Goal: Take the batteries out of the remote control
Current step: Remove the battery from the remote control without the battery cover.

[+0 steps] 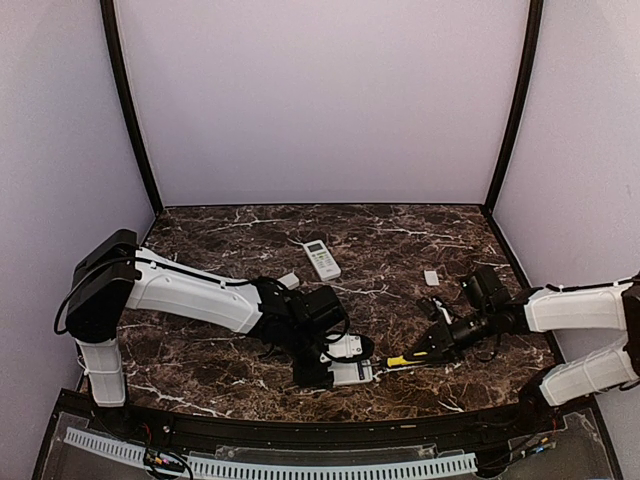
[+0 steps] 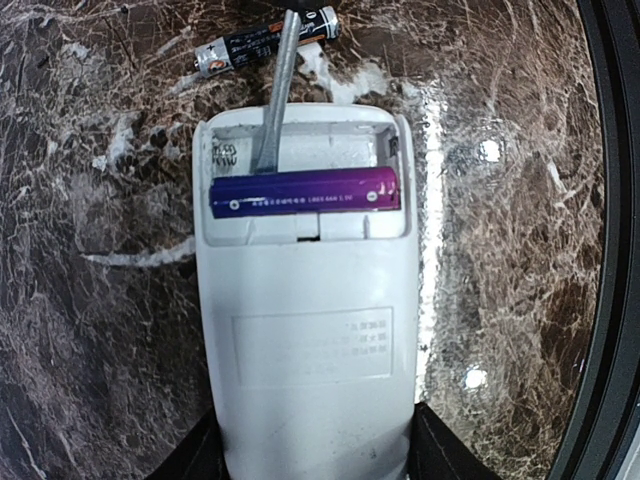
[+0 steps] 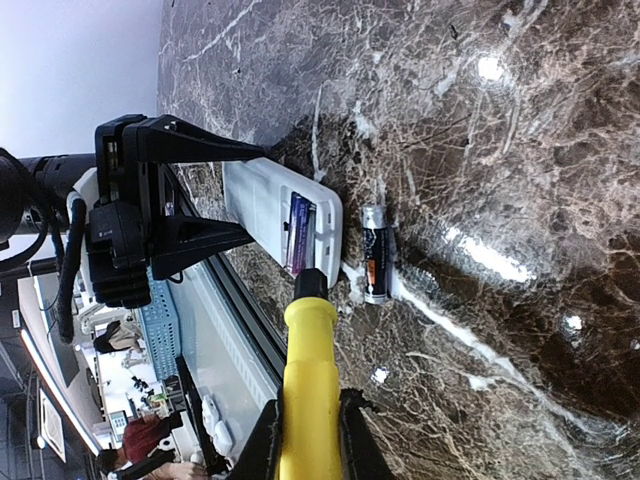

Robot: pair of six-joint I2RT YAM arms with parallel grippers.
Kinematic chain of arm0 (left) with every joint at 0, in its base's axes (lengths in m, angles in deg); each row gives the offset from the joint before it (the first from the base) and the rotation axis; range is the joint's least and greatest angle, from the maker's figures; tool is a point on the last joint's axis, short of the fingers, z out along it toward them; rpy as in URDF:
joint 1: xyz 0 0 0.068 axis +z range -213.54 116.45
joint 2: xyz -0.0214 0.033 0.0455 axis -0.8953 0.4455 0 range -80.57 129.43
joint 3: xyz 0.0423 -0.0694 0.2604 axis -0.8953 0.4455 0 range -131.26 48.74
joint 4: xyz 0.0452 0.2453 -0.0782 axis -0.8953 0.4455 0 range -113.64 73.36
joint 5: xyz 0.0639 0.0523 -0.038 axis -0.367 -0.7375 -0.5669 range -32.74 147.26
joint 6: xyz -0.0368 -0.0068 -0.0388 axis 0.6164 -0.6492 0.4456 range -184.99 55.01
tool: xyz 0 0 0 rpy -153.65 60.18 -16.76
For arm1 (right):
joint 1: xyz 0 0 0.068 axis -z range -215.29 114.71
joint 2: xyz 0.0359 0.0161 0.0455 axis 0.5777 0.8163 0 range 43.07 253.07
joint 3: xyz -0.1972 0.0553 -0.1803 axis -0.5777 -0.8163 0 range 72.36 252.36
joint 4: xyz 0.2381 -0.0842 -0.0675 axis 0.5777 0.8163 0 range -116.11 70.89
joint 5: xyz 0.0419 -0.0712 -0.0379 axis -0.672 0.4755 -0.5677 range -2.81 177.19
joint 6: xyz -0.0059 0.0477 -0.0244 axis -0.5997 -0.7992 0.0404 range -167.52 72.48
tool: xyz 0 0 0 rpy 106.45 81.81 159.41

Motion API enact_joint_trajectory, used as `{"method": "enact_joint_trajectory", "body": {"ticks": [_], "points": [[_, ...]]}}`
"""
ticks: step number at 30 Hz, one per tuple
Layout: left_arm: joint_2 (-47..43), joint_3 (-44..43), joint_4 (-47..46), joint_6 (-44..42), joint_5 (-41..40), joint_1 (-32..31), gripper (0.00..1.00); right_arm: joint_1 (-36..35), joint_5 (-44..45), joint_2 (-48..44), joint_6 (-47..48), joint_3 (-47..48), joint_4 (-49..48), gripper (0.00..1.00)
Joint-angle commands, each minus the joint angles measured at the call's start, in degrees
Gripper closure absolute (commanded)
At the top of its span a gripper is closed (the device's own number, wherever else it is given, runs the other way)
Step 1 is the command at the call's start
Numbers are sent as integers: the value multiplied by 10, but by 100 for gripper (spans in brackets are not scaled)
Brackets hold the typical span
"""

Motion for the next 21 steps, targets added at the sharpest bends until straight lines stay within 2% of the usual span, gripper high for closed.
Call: {"method": "enact_joint_trajectory", "body": {"ticks": [1, 21], "points": [[25, 9, 50, -14, 18, -14, 69, 4, -6, 9, -3, -8, -25, 100], [32, 3, 54, -10, -6, -14, 69, 7, -51, -39, -52, -15, -44, 100]]}}
